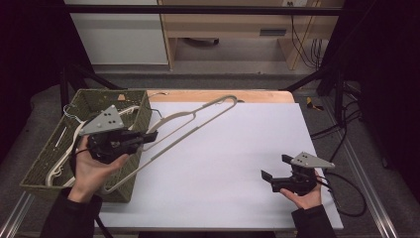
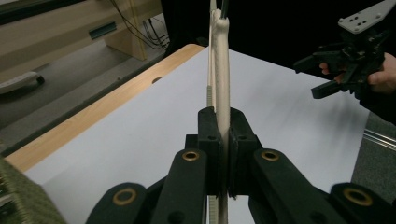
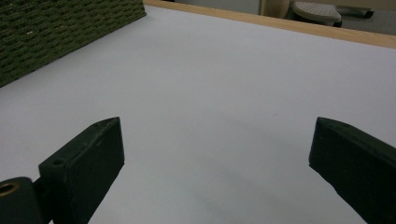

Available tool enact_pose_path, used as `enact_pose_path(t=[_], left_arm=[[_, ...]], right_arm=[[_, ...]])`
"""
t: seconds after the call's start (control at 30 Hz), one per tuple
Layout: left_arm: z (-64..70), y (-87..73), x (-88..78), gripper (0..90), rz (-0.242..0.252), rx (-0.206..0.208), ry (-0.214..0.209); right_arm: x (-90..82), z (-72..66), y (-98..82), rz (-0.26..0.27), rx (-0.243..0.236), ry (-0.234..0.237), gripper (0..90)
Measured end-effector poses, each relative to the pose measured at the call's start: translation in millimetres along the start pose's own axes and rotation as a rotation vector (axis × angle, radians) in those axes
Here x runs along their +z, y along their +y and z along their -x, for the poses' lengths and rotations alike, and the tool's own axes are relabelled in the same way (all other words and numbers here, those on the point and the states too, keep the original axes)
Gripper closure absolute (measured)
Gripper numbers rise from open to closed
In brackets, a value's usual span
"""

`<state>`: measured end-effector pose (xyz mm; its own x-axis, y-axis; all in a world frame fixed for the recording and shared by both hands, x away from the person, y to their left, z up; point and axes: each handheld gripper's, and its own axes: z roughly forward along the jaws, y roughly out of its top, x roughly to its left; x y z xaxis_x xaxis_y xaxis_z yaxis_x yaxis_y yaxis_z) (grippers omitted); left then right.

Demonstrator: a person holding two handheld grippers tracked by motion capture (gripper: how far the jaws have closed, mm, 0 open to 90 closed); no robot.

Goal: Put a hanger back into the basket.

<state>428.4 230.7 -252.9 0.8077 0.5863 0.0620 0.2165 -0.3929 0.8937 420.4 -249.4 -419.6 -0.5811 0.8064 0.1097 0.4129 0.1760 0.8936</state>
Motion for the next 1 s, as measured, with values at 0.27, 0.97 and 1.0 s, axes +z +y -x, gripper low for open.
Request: enact_pose_path(t=[0.27,0.97,1.0], left_arm=[[-38.8,-3.0,-35.0,86.1,0.002,-0.018,0.049],[-130.7,-53.7,-70.1,86.1,-0.028,-0.139,0.16],[-133.7,-56.9,-71.6,86.1,-0.028,-0.147,0.165]], right_arm=[[-0.5,1.5,0.3,-0.003,-0.013,-0.009,3.6],[1.1,0.9,0.4,0.005,-0.016,0.009,3.0],[0.6,1.0,0.3,0.006,-0.019,0.009,3.0]])
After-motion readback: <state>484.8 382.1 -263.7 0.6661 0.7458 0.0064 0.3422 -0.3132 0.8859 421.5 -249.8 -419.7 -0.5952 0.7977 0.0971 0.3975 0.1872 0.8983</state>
